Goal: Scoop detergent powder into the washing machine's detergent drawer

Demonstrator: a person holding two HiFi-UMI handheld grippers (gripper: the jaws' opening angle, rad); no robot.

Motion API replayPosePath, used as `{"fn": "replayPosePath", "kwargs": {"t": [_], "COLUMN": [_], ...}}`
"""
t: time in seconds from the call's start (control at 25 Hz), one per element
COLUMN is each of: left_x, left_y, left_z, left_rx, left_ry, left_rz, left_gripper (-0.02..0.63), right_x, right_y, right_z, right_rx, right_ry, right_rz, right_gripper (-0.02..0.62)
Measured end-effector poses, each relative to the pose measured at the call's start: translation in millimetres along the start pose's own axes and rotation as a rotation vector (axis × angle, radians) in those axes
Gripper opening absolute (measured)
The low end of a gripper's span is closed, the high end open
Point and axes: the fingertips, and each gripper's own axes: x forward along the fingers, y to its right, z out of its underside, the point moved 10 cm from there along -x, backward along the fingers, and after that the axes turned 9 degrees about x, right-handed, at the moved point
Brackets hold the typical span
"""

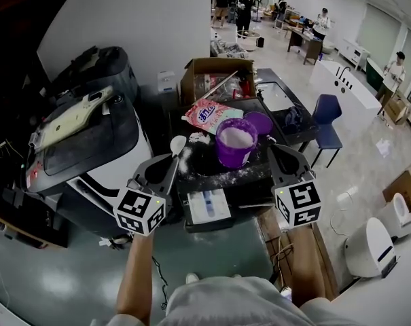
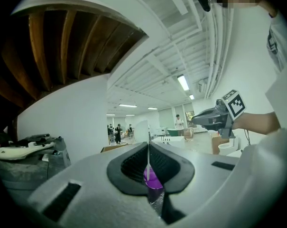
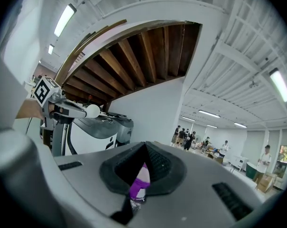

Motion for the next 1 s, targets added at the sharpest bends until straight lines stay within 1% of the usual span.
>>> {"fn": "replayPosePath", "kwargs": {"t": [0.2, 0.6, 1.0], "left_x": [-1.2, -4.3, -16.0], "left_y": [-1.1, -6.6, -25.5], "left_z": [-7.2, -1.8, 10.7], "left_rx": [0.027, 0.044, 0.044], "left_ry": [0.007, -0.006, -0.022], "left_rz": [0.002, 0.016, 0.050], "left_gripper": [0.012, 0.012, 0.013], "right_x": [2.9, 9.2, 20.2], "right_y": [-0.3, -5.4, -30.8], "right_z": [-0.7, 5.3, 2.9], "right_rx": [-0.004, 0.003, -0.005], "right_ry": [0.000, -0.018, -0.055], "right_rz": [-0.001, 0.016, 0.030], "right_gripper": [0.005, 0.005, 0.005]}}
